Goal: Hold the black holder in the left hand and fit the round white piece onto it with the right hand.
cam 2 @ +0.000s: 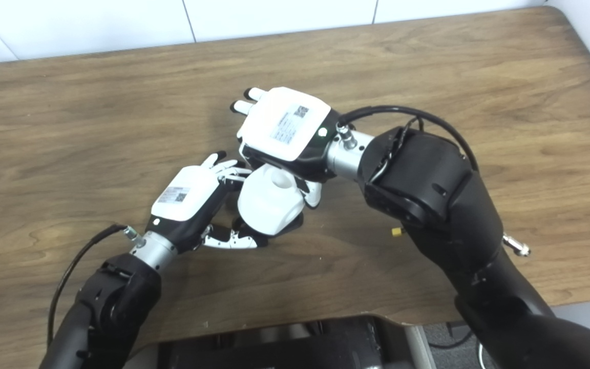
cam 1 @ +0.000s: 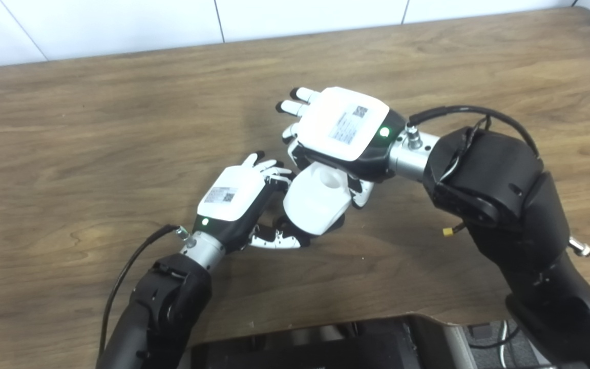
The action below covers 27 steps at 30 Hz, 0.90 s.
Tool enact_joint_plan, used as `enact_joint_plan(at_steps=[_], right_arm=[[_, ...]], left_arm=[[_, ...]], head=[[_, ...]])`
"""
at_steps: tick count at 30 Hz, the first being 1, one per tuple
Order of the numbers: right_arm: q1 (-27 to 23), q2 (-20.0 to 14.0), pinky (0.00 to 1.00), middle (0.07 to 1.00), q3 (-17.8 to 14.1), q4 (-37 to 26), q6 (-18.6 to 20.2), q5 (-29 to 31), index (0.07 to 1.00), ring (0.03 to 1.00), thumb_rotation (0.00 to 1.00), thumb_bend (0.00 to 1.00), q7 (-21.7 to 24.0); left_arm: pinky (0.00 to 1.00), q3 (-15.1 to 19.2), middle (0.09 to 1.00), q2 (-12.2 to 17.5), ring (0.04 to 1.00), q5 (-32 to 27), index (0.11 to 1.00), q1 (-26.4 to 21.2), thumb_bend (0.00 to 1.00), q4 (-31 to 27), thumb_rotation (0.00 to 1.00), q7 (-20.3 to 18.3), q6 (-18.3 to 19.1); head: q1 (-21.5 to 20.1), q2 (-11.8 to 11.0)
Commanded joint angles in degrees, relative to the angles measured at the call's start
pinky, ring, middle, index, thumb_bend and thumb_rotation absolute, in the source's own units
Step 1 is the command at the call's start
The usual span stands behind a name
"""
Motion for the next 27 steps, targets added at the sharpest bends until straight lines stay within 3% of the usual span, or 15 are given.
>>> enact_joint_plan(at_steps=[1, 27], right_arm=[[-1.64, 0.92, 1.00, 0.800, 0.12, -1.61, -0.48, 0.03, 0.480, 0.958, 0.13, 0.53, -0.73], [-1.76, 1.62, 1.00, 0.795, 2.07, -2.74, -1.20, -0.40, 0.480, 0.966, 0.13, 0.52, 0.81]], left_arm=[[1.00, -0.55, 0.796, -0.11, 0.891, 1.40, 0.485, -0.20, 0.52, 1.12, 0.06, -0.87, 0.56], [1.00, -0.60, 0.799, -0.67, 0.898, 1.22, 0.485, 0.04, 0.52, 1.63, 0.06, 0.01, 0.35]], head=[[-0.09, 0.11], [-0.13, 0.01]])
